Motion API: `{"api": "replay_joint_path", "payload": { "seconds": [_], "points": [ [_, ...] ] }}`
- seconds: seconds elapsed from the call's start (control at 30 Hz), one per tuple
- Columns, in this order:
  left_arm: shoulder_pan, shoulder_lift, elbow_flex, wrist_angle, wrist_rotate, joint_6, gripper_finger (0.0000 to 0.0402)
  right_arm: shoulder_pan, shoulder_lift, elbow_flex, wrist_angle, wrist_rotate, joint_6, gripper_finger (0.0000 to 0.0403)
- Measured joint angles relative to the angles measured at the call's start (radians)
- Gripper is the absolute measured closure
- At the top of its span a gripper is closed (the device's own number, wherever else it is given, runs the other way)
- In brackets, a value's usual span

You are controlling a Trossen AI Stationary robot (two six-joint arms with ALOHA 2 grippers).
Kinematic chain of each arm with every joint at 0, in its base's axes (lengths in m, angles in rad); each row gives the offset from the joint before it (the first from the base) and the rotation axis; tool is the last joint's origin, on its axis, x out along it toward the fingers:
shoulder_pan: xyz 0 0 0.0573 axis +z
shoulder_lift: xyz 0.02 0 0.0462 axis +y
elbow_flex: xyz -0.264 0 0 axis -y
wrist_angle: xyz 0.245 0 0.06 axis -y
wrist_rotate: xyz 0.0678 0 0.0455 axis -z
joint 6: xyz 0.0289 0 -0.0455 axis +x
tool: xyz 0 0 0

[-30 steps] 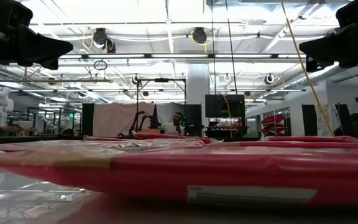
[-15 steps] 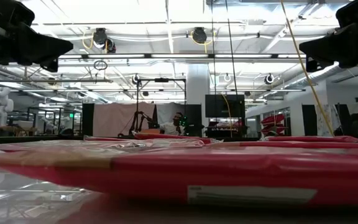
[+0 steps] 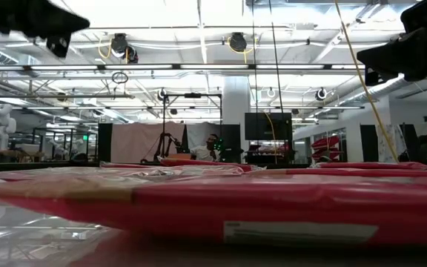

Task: Sort popcorn bags into baskets
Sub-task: Put the red popcorn bag into the blue bin

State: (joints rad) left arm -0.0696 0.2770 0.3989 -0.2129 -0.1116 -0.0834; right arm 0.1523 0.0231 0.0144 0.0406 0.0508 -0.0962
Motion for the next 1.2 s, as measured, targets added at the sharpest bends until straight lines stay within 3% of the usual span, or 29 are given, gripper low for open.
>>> {"api": "replay_joint_path", "payload": {
  "seconds": [0.37, 0.6, 0.87, 1.2],
  "points": [
    [0.0, 0.45, 0.568, -0.387, -0.019, 0.049, 0.0398, 0.0, 0.0, 0.0, 0.0, 0.0, 0.129, 0.0403],
    [0.0, 0.633, 0.822, -0.597, -0.057, 0.088, 0.0394, 0.0, 0.0, 0.0, 0.0, 0.0, 0.229, 0.0403],
    [0.041, 0.754, 0.837, -0.693, -0.134, 0.109, 0.0387, 0.0, 0.0, 0.0, 0.0, 0.0, 0.3, 0.0403],
    [0.14, 0.978, 0.834, -0.791, -0.134, 0.104, 0.0312, 0.0, 0.0, 0.0, 0.007, 0.001, 0.346, 0.0403]
  ]
}}
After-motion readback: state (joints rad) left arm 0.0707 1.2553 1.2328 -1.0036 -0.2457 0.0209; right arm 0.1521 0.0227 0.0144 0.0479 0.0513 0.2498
